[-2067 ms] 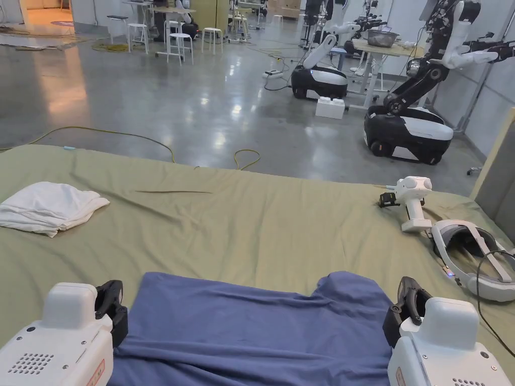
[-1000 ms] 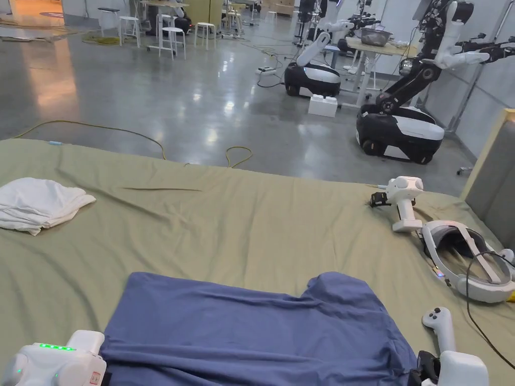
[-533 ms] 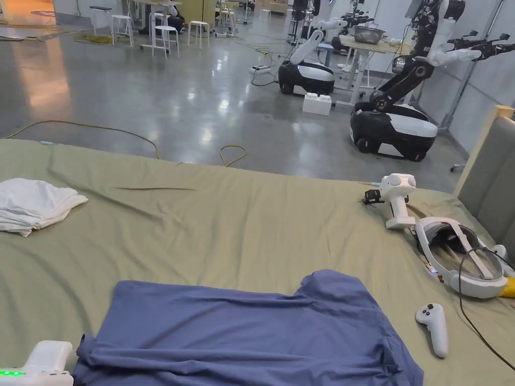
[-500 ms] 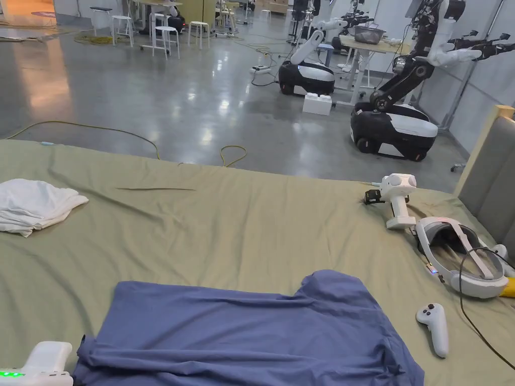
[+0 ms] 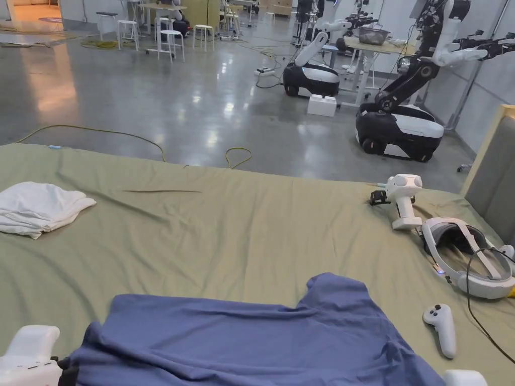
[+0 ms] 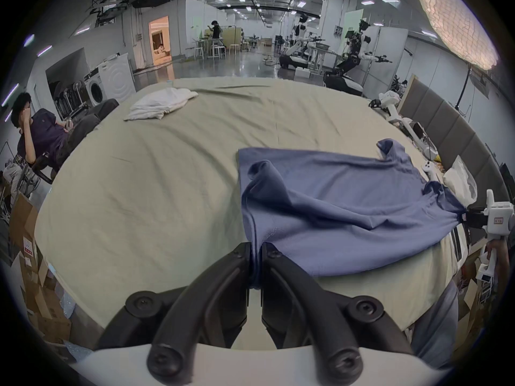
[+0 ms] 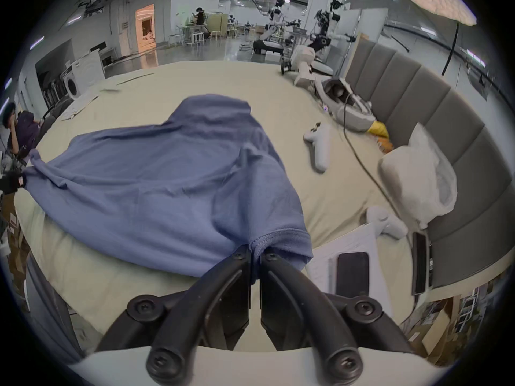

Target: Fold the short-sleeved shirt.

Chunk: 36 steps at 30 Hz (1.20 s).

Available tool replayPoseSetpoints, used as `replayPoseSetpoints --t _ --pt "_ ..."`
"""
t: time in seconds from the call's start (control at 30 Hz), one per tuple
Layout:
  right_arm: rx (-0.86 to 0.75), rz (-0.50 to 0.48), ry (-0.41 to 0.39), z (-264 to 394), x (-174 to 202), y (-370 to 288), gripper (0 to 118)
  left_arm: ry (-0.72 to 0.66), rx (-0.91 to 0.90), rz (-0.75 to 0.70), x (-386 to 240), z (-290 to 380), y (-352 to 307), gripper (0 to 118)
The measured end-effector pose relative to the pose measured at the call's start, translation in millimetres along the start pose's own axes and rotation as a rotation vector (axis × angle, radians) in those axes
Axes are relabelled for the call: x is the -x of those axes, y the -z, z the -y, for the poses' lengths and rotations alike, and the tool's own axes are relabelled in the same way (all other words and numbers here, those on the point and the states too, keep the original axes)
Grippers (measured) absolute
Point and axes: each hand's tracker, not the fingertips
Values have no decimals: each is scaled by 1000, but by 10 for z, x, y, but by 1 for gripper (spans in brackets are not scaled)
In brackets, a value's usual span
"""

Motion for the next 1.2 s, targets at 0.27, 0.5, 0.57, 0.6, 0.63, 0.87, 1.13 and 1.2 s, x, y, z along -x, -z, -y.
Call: replayPoseSetpoints --t 0.27,0.5,0.57,0.6,0.63,0.87,1.13,1.2 --pt "63 -8 -68 366 29 -234 5 1 72 -22 201 405 -194 9" --pt "218 -20 -35 959 144 103 5 -41 229 -40 272 1006 114 9" --pt "242 -22 -28 1034 249 151 5 -31 256 -52 252 1090 209 9" --pt "242 -21 -23 1066 262 206 5 -32 263 -50 247 1118 252 9" --pt "233 -13 -16 1094 279 236 5 -35 268 -50 246 1140 279 9" --pt "134 61 -17 974 401 25 53 -39 245 -59 231 1050 234 21" --pt "-278 27 36 327 569 -523 73 -54 -145 -9 27 516 -143 58" --pt "-384 11 38 143 651 -596 73 -44 -235 -31 -73 353 -210 58"
